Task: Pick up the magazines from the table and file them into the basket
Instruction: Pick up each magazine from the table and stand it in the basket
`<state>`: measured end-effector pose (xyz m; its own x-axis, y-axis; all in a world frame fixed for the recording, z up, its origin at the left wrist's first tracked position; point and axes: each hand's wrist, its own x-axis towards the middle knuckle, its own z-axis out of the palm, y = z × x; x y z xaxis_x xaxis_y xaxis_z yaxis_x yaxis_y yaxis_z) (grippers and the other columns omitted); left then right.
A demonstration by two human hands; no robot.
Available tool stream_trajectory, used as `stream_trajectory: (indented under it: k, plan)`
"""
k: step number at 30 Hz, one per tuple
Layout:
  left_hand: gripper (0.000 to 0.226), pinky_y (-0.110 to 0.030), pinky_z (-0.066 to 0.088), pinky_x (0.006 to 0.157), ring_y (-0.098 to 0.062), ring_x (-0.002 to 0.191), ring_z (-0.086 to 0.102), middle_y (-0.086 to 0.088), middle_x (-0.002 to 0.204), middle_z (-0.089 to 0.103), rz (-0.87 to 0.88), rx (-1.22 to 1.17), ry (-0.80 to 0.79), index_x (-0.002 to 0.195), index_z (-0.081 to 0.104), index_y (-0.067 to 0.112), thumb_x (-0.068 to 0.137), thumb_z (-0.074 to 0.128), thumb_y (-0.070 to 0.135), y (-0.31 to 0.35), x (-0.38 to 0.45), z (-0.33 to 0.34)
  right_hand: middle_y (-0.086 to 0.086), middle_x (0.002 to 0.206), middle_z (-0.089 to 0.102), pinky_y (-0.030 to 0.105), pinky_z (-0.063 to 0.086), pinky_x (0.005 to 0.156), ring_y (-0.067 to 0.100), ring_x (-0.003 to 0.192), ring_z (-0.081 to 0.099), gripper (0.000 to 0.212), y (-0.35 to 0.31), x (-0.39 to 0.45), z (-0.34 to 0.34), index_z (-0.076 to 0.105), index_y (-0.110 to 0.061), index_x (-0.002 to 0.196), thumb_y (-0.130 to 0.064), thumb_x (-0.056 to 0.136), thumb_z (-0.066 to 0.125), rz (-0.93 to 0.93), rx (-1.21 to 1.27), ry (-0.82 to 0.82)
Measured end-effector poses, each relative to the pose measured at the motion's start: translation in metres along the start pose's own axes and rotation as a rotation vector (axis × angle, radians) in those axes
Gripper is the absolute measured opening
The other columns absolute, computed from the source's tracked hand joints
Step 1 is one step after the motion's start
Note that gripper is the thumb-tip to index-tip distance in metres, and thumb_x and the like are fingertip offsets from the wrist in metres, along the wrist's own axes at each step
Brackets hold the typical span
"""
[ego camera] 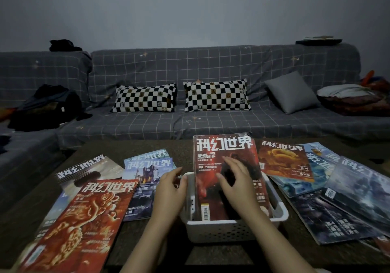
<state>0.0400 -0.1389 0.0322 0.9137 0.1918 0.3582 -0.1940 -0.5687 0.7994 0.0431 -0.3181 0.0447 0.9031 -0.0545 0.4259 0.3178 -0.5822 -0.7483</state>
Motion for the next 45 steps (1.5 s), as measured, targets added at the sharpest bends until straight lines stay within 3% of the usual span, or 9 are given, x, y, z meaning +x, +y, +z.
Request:
stream_trajectory:
  k: [5,11,16,20,24,26,32,38,45]
  plan:
    - [0.037,-0.027,0.049,0.086,-0.009,0.102,0.057,-0.002,0.124,0.058,-0.044,0.086,0.067,0.127,0.056,0.018,0.093,0.053,0.031,-0.026,0.001,-0.051,-0.016,0.127,0.048,0.016,0.035,0.096,-0.002,0.116,0.042,0.045,-0.048,-0.008,0.053,0.049,-0.027,0.132,-0.025,0.088,0.06,-0.105,0.156,-0.14]
    - [0.032,-0.033,0.044,0.096,-0.021,0.111,0.057,-0.011,0.121,0.062,-0.136,0.23,0.167,0.121,0.06,0.008,0.093,0.052,0.024,-0.078,-0.006,-0.108,-0.002,0.124,0.059,0.026,0.044,0.098,0.012,0.115,0.055,0.041,-0.08,-0.021,0.128,0.055,-0.02,0.126,-0.02,0.086,0.063,-0.12,0.212,-0.304]
    - [0.039,-0.035,0.04,0.101,-0.021,0.12,0.05,-0.008,0.13,0.056,-0.304,0.381,0.166,0.129,0.054,0.013,0.094,0.05,0.03,-0.128,-0.015,-0.139,-0.003,0.13,0.055,0.003,0.04,0.077,0.006,0.102,0.056,0.048,-0.083,-0.029,0.185,0.051,-0.022,0.132,-0.03,0.086,0.063,-0.022,0.138,-0.472]
    - [0.044,-0.046,0.034,0.108,-0.024,0.126,0.045,-0.009,0.135,0.052,-0.433,0.489,0.126,0.132,0.051,0.015,0.094,0.046,0.037,-0.164,-0.016,-0.155,0.003,0.13,0.058,0.021,0.043,0.094,0.014,0.114,0.056,0.05,-0.083,-0.035,0.219,0.05,-0.016,0.132,-0.03,0.086,0.063,0.047,0.072,-0.548]
    - [0.051,-0.051,0.014,0.116,-0.029,0.141,0.024,-0.013,0.152,0.03,-0.562,0.585,0.055,0.139,0.042,0.019,0.095,0.041,0.045,-0.19,-0.01,-0.169,0.005,0.13,0.057,0.017,0.042,0.083,0.014,0.109,0.059,0.052,-0.081,-0.038,0.242,0.048,-0.013,0.135,-0.028,0.087,0.062,0.146,0.051,-0.59]
    - [0.055,-0.051,0.014,0.116,-0.033,0.142,0.02,-0.015,0.153,0.026,-0.604,0.57,0.056,0.141,0.038,0.021,0.093,0.042,0.047,-0.198,-0.006,-0.173,0.005,0.13,0.057,0.018,0.043,0.083,0.014,0.107,0.06,0.052,-0.081,-0.039,0.249,0.048,-0.012,0.135,-0.027,0.087,0.062,0.165,0.034,-0.571]
    - [0.058,-0.046,0.03,0.105,-0.035,0.129,0.035,-0.017,0.136,0.048,-0.647,0.51,0.179,0.136,0.047,0.018,0.086,0.059,0.045,-0.2,-0.004,-0.18,0.01,0.126,0.058,0.037,0.048,0.096,0.023,0.11,0.058,0.049,-0.081,-0.04,0.255,0.051,-0.008,0.131,-0.022,0.086,0.064,0.276,0.067,-0.529]
    - [0.034,-0.039,0.052,0.083,-0.022,0.093,0.063,-0.008,0.112,0.065,-0.593,0.201,0.316,0.116,0.063,0.014,0.084,0.067,0.025,-0.179,-0.019,-0.176,0.008,0.108,0.066,0.041,0.054,0.086,0.023,0.091,0.065,0.028,-0.076,-0.044,0.243,0.064,-0.011,0.111,-0.008,0.084,0.064,0.434,0.186,-0.455]
    - [0.046,-0.044,0.052,0.087,-0.023,0.096,0.064,-0.002,0.116,0.065,-0.548,-0.089,0.43,0.127,0.057,0.028,0.083,0.069,0.02,-0.133,-0.038,-0.18,0.008,0.086,0.072,0.031,0.055,0.063,0.021,0.075,0.069,0.048,-0.083,-0.049,0.199,0.054,-0.021,0.129,0.001,0.086,0.056,0.519,0.496,-0.355]
